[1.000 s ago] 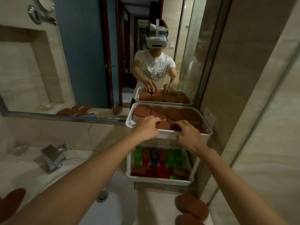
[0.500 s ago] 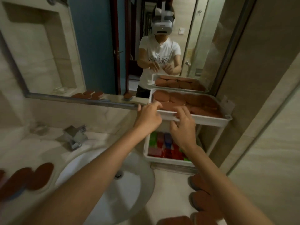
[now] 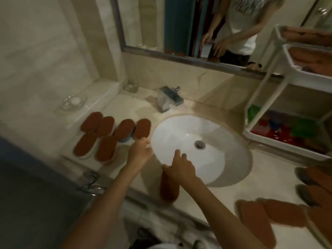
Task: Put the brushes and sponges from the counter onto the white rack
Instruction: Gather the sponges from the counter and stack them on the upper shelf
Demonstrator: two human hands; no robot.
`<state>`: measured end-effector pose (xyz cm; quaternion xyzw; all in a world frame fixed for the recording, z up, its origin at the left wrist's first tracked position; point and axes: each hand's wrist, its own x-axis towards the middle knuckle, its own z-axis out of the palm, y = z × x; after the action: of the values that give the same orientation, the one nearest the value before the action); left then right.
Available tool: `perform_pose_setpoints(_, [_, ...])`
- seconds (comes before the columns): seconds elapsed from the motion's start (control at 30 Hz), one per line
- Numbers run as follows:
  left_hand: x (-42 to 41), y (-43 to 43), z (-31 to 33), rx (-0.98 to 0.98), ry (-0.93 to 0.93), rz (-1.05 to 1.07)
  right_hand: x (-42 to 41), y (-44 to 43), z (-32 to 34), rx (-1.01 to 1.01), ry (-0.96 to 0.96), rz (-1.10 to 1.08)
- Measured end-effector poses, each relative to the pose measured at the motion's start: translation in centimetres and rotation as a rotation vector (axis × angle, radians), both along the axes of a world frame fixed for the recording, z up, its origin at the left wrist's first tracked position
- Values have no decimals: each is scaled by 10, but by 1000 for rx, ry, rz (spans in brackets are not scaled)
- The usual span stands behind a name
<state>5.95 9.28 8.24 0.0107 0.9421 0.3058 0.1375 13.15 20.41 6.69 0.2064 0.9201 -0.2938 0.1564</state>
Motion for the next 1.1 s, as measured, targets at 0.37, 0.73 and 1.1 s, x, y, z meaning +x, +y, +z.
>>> perform_pose_setpoints(0.37, [-29, -87, -43, -80, -48, 5, -13, -68, -45, 89, -233, 14])
perform_pose_setpoints(0.73, [-77, -117, -59, -161, -80, 130, -75, -103, -14, 63, 14, -76])
perform_pose_setpoints(1.1, [-76, -127, -61, -59, -100, 164, -86, -91, 3, 151, 122, -78])
